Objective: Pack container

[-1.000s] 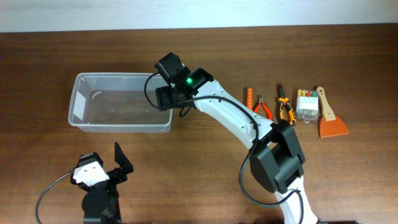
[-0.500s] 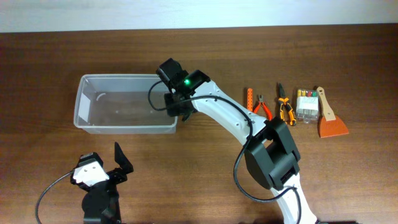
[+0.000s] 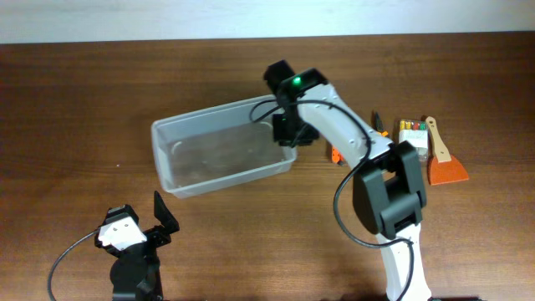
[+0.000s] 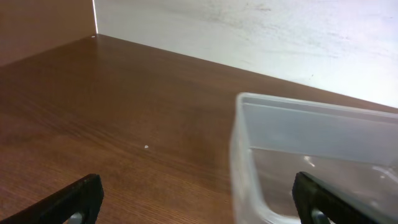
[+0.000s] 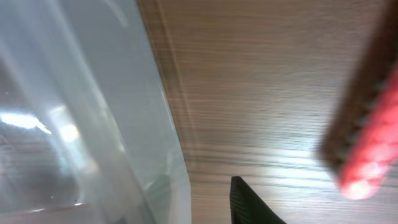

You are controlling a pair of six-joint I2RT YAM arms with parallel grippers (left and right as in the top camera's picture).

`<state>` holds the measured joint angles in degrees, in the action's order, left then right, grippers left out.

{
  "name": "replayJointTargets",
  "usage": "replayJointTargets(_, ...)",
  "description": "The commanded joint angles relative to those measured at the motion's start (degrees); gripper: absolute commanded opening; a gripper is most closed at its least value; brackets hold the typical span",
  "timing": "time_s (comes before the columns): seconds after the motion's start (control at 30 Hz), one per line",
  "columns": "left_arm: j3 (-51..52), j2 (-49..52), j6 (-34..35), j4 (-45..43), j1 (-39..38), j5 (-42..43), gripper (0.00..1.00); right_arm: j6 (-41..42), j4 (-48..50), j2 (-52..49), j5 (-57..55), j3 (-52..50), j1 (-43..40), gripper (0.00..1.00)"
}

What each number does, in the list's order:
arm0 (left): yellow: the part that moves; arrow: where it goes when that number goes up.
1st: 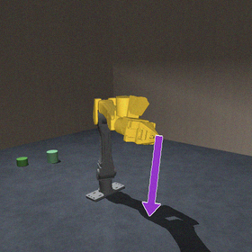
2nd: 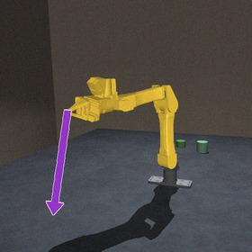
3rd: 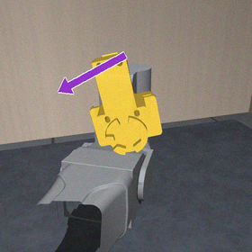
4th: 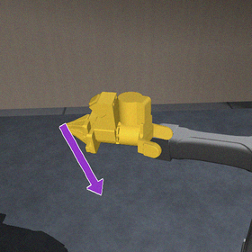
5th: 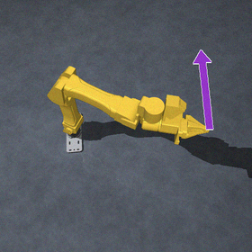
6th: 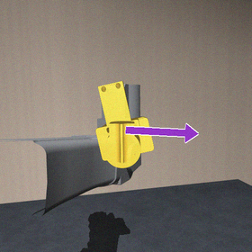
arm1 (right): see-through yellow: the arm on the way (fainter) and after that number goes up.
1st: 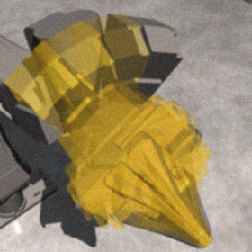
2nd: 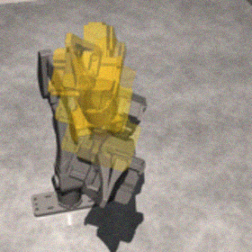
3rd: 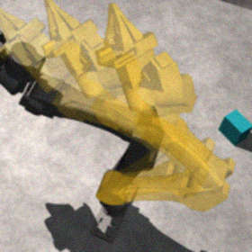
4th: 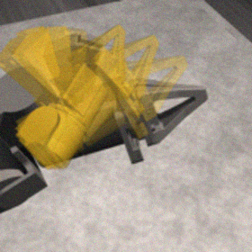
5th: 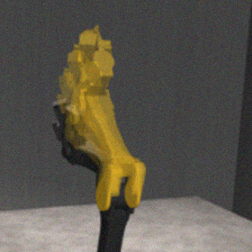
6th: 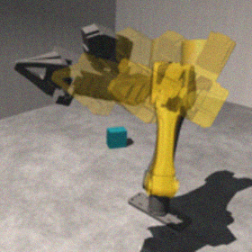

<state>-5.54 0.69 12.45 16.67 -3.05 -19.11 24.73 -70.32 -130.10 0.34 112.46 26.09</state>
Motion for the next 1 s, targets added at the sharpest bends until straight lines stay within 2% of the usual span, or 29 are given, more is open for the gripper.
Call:
replayJointTargets(0.0, 0.2, -0.1, -0.5, 0.0, -0.2, -0.2, 0.99, -3.5, -1.7, -0.7, -2.3, 0.5, -0.7, 0.34)
replayJointTargets(0.1, 0.2, -0.1, -0.5, 0.0, -0.2, -0.2, 0.99, -2.2, -3.4, -0.7, -2.8, -0.2, -1.4, 0.34)
replayJointTargets(0.2, 0.2, -0.1, -0.5, 0.0, -0.2, -0.2, 0.99, 2.8, -5.0, -0.7, -2.6, -2.3, -1.9, 0.28)
replayJointTargets(0.27, 0.2, -0.1, -0.5, 0.0, -0.2, -0.2, 0.99, 4.6, -5.4, -0.7, -2.1, -3.8, -2.0, 0.27)
replayJointTargets(0.47, 0.2, -0.1, -0.5, 0.0, -0.2, -0.2, 0.99, 6.3, -4.4, -0.7, -1.0, -8.3, -2.0, 0.25)
replayJointTargets(0.73, 0.2, -0.1, -0.5, 0.0, -0.2, -0.2, 0.99, 9.0, -2.0, -0.7, 4.7, -12.9, -2.1, 0.25)
replayJointTargets(0.97, 0.2, -0.1, -0.5, 0.0, -0.2, -0.2, 0.99, 10.6, -1.2, -0.7, 15.8, -13.0, -2.1, 0.24)
